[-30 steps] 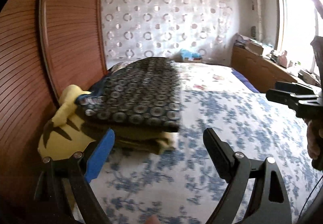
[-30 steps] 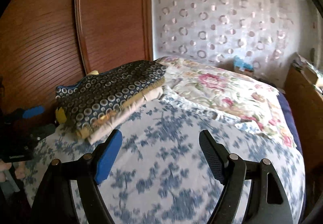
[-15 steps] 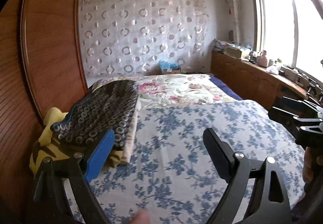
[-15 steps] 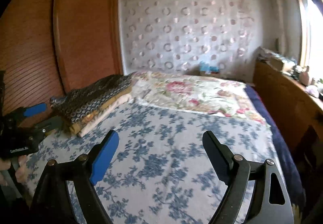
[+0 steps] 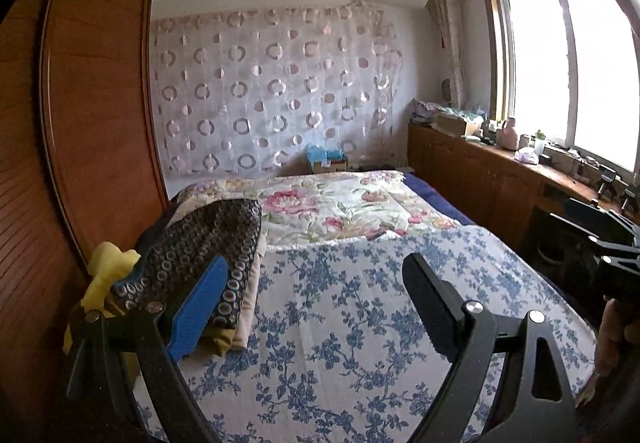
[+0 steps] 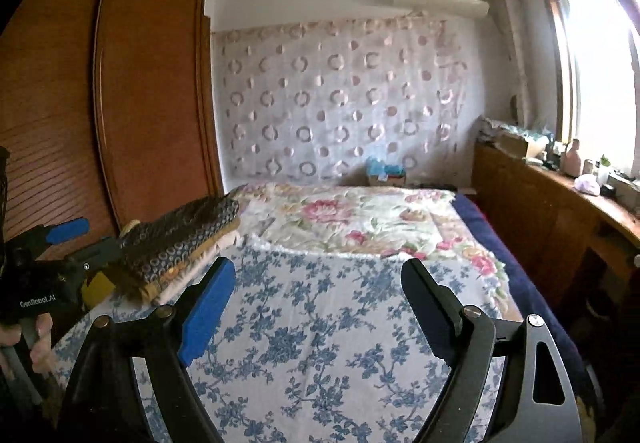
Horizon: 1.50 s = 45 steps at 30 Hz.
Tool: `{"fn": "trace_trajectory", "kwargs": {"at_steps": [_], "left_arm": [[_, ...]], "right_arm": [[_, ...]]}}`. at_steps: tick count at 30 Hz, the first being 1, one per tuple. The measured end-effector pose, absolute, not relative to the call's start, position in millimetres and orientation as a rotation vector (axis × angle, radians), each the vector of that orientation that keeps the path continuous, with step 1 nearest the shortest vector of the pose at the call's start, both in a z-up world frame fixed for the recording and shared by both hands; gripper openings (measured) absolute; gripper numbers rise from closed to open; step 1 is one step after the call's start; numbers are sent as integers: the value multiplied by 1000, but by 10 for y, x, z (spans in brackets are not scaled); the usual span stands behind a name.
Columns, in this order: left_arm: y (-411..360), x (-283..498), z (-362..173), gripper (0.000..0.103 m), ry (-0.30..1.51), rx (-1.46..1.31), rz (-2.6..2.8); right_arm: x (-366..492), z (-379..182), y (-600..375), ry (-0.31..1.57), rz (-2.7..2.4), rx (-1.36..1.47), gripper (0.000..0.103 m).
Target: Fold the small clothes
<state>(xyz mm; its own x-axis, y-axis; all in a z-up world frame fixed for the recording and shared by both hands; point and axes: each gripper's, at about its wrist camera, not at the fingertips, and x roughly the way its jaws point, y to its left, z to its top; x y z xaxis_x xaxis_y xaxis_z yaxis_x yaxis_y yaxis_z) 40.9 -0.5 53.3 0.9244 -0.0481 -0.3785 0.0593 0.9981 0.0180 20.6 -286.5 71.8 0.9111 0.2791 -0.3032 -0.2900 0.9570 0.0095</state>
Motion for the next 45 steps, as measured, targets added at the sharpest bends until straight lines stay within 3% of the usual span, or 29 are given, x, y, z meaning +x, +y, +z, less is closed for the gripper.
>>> {"fn": "trace_trajectory", "kwargs": {"at_steps": [45], "left_arm": [[35,339,583,90,372,22,-37]], "right_arm": [[243,585,-2968,281,272,-26,86]]}}
